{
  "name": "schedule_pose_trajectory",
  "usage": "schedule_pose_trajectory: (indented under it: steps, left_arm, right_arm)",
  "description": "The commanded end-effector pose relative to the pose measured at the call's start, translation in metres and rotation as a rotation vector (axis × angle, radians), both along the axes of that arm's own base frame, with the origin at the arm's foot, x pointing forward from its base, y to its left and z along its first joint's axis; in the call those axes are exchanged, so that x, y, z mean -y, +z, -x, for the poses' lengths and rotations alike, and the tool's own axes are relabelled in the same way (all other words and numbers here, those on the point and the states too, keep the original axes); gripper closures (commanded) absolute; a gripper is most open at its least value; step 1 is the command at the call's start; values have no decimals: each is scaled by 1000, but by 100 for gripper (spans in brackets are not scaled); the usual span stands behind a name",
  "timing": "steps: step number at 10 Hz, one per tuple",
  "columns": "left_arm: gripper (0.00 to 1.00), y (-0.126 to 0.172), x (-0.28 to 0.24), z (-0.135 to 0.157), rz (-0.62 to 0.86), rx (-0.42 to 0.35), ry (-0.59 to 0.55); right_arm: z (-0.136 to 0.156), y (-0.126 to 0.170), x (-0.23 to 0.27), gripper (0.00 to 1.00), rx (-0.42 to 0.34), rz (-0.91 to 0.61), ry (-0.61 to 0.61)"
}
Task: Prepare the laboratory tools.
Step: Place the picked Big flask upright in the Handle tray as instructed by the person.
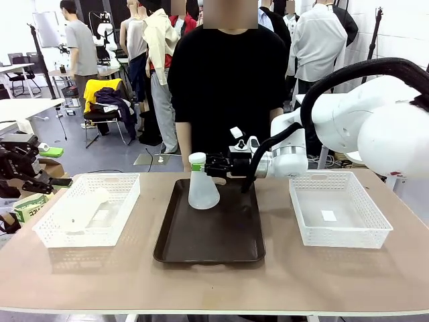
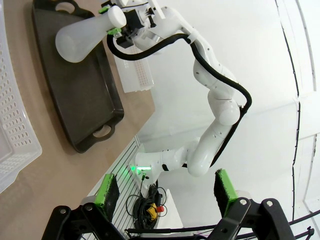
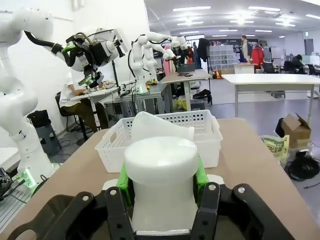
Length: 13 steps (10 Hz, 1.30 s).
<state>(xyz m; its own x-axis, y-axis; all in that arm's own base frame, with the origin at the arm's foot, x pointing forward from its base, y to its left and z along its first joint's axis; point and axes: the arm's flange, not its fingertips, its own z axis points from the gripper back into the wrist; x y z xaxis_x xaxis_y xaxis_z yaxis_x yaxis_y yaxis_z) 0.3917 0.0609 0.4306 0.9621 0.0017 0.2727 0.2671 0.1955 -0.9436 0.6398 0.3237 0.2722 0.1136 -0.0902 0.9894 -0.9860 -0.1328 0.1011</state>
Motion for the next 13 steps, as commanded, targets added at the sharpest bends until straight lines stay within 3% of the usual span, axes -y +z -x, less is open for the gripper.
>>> schedule_pose_trajectory:
  steps: [1,4,11,13]
  left_arm:
    - [0,0,1,2,2,17,8]
    - [0,0,1,2,2,17,8]
    - [0,0,1,2,2,17,8]
    - [0,0,1,2,2,17,8]
  right_arm:
    - [-5,3,1,58,-18,11,-6]
    - [-1,5,5,1,-30,17,-10]
    - [15,26,14,0,-73,152,-66]
    - [0,15,8,0,-52,97,-39]
